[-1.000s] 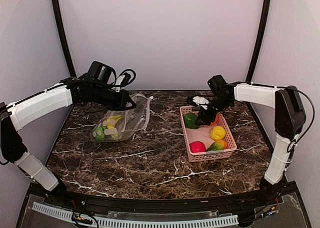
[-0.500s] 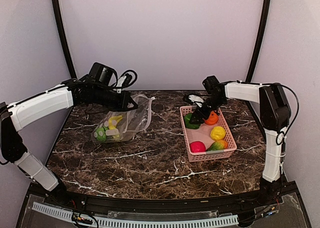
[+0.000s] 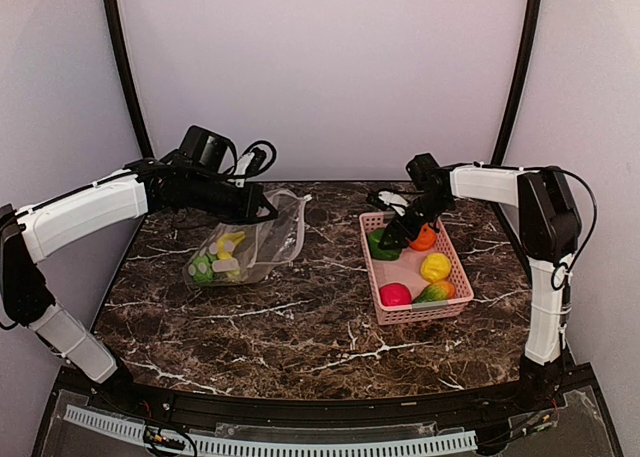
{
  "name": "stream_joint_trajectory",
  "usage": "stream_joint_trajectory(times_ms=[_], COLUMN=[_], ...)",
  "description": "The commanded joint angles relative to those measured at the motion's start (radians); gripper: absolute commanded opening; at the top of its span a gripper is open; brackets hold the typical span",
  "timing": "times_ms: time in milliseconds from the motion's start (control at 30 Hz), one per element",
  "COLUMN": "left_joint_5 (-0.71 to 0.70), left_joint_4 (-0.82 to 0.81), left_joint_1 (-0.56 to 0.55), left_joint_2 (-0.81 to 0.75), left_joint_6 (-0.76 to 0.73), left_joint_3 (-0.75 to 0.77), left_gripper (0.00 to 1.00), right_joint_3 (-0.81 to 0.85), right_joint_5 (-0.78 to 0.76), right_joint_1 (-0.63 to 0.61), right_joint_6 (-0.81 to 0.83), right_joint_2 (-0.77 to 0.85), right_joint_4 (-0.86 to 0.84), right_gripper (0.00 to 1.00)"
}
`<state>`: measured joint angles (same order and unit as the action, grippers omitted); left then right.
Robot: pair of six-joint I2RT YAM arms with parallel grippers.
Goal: Place the food in the zip-top bag and seal the zipper
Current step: Pick up the fake vegetable from the bin, then place the fake vegetable in the zipper food storage bag.
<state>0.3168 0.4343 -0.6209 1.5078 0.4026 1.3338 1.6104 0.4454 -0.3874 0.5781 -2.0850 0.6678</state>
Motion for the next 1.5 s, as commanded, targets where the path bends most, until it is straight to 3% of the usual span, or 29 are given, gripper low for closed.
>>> stream_joint_trajectory(times_ms=[0,167,333,600,767,1100,1467], left_joint_5=[0.012,0.012,0.008,0.015,0.019,0.035,0.051], left_joint_4=[-0.016,-0.02,-0.018,-0.021,-0.023,-0.062,-0.107], left_joint_1=[-0.009,-0.013,-0.014,-0.015,-0.015,-0.019,-0.045], left_joint_2=[-0.006,-0.006,-0.006,0.002,0.009,0.046,0.093], left_joint_6=[0.005,0.01,0.006,-0.011,-0.02,0.005,0.032], left_joint_3=[-0.013,-0.015,-0.01,0.0,0.005,0.007,0.048], left_gripper=[0.01,0.01,0.01,0.01,0.01,0.01,0.01], right_joint_3=[0.031,0.039,0.055,-0.033,-0.045,0.115,0.348], right_joint_5=[0.033,0.037,0.032,-0.043,0.015,0.245,0.333], right_joint_1=[0.004,0.004,0.008,0.012,0.01,-0.061,-0.276], right_joint_6=[-0.011,-0.021,-0.025,-0.012,-0.032,-0.068,-0.093], right_joint_2=[-0.032,-0.058,-0.051,0.13,0.236,0.317,0.215], right_joint_4=[0.01,0.015,0.048,0.067,0.111,0.223,0.338], right_gripper=[0.7,0.68,0.54,0.49,0.48,0.47,0.48])
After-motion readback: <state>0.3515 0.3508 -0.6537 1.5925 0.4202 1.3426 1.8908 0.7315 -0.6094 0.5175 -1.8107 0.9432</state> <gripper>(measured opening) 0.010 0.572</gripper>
